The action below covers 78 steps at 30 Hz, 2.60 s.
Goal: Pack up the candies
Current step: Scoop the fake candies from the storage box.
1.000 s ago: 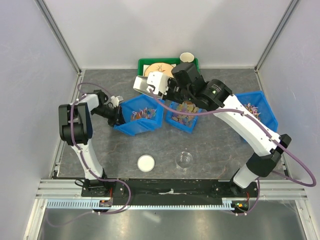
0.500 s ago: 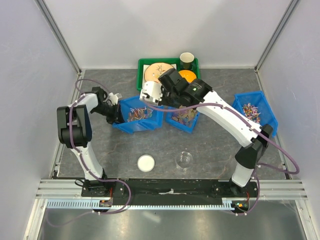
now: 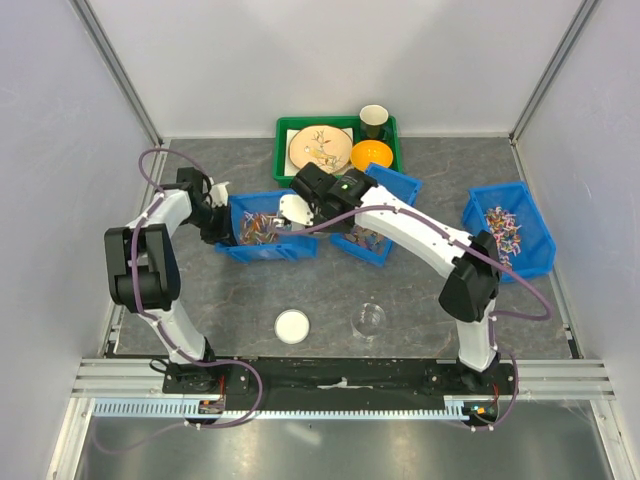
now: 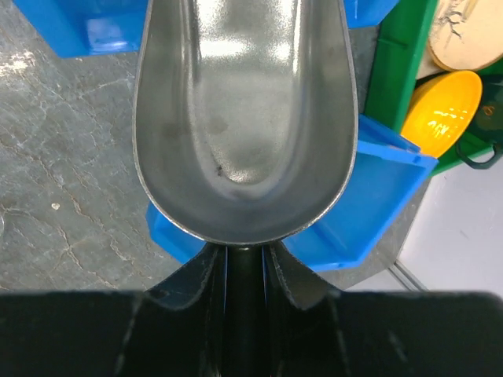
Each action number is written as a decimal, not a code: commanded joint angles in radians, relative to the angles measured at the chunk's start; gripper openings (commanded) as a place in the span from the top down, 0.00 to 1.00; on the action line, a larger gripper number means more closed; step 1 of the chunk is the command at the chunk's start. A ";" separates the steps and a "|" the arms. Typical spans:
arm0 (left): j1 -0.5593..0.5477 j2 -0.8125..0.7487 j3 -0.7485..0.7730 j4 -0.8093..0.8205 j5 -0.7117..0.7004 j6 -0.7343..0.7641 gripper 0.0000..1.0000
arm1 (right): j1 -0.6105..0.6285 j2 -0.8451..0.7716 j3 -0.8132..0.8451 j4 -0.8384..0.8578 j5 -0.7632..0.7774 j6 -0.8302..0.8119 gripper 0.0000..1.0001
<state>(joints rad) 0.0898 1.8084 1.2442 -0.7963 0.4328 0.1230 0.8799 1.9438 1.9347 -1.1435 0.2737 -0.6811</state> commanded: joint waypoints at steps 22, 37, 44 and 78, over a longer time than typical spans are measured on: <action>-0.081 -0.270 -0.101 0.209 -0.184 -0.077 0.98 | 0.080 0.438 0.392 -0.104 0.203 0.086 1.00; -0.081 -0.270 -0.103 0.227 -0.278 -0.108 0.98 | 0.082 0.469 0.431 -0.110 0.219 0.152 1.00; -0.079 -0.262 -0.104 0.227 -0.282 -0.114 0.98 | 0.111 0.567 0.523 0.010 0.139 0.187 1.00; -0.081 -0.241 -0.127 0.258 -0.293 -0.114 0.99 | 0.077 0.244 -0.070 0.660 -0.269 0.405 1.00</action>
<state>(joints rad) 0.0071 1.6043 1.0977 -0.6334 0.0978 0.0601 0.9798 2.2936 1.9553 -0.5617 0.1516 -0.3340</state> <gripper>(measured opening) 0.140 0.273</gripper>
